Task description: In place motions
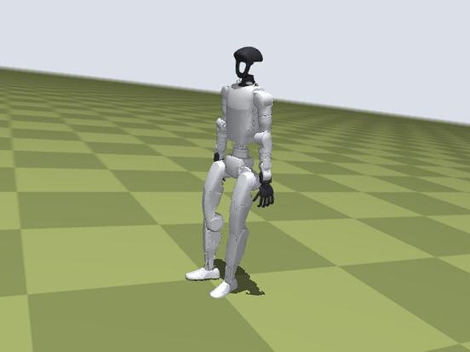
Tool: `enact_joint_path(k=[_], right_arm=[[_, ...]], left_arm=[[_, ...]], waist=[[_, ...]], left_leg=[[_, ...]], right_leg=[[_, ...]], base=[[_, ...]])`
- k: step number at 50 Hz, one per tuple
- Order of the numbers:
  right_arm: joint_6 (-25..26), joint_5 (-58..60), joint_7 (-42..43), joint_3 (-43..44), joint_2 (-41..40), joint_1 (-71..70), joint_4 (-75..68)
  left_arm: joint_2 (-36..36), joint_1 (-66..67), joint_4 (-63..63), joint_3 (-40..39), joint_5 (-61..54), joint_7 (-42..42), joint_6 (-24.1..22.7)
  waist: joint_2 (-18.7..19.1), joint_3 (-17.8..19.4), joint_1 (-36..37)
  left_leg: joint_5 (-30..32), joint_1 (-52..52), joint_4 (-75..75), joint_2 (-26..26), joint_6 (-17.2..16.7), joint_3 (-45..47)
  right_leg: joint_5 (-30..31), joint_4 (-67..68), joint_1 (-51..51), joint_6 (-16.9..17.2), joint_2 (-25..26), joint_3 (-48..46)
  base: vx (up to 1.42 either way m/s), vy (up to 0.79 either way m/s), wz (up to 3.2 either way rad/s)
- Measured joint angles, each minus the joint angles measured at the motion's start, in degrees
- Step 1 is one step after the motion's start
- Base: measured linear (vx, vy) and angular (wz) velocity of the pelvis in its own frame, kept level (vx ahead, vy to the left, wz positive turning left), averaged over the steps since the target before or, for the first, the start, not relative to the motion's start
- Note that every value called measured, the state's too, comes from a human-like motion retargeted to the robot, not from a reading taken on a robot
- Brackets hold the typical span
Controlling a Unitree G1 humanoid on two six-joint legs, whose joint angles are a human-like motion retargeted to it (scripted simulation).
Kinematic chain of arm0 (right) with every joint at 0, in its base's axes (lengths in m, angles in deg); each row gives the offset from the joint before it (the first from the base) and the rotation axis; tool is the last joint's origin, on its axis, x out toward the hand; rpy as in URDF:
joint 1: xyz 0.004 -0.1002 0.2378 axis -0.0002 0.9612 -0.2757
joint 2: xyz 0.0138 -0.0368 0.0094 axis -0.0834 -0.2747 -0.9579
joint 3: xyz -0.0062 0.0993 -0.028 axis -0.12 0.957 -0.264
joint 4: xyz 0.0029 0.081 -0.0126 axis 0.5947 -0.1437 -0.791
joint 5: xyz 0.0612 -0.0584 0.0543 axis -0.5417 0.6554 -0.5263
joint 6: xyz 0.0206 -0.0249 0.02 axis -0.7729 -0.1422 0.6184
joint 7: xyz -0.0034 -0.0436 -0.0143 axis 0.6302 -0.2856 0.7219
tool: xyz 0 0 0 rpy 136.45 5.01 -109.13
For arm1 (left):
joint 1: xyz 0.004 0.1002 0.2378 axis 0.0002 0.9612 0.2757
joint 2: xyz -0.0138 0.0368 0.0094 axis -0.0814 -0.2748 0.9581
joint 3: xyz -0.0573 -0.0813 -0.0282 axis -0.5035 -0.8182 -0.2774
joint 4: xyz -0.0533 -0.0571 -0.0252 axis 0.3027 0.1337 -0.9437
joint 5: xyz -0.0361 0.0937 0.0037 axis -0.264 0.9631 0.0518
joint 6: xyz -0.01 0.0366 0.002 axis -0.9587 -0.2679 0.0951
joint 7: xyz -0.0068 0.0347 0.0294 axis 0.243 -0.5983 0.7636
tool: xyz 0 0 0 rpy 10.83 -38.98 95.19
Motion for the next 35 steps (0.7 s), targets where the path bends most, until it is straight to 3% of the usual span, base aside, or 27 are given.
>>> enact_joint_path(k=[5,10,35], right_arm=[[0.42,1.71,-0.52,1.26,0.01,-0.21,-0.15],[0.45,2.37,0.41,0.46,0.4,-1.09,1.14],[1.23,-0.6,-0.1,1.87,0.05,-0.04,-4.75]], left_arm=[[1.22,0.8,-0.79,-0.05,-0.56,3.56,-0.54],[2.22,2.16,-0.73,-1.02,-1.66,0.77,-1.25],[3.1,0.7,0.95,1.83,0.76,-0.17,-1.63]], waist=[[0.03,-2.4,3.33],[0.99,-4.56,-0.06],[1.62,-6.29,-0.33]], left_leg=[[-1.28,-0.04,0.99,0.25,-0.59,-2.1],[-1.62,-0.62,1.05,0.66,-1.14,-4.85],[-3.39,-0.68,0.6,1.86,-2.32,-5.5]], right_leg=[[-0.44,-1.78,1.29,-0.58,0.85,0.51],[-1.52,-2.92,2.22,-0.37,2.23,-1.35],[-2.77,-3.06,2.16,-0.23,3.76,-2.37]], base=[[0.15,-0.15,0.36],[0.11,-0.11,0.61],[0.01,-0.03,0.05]])
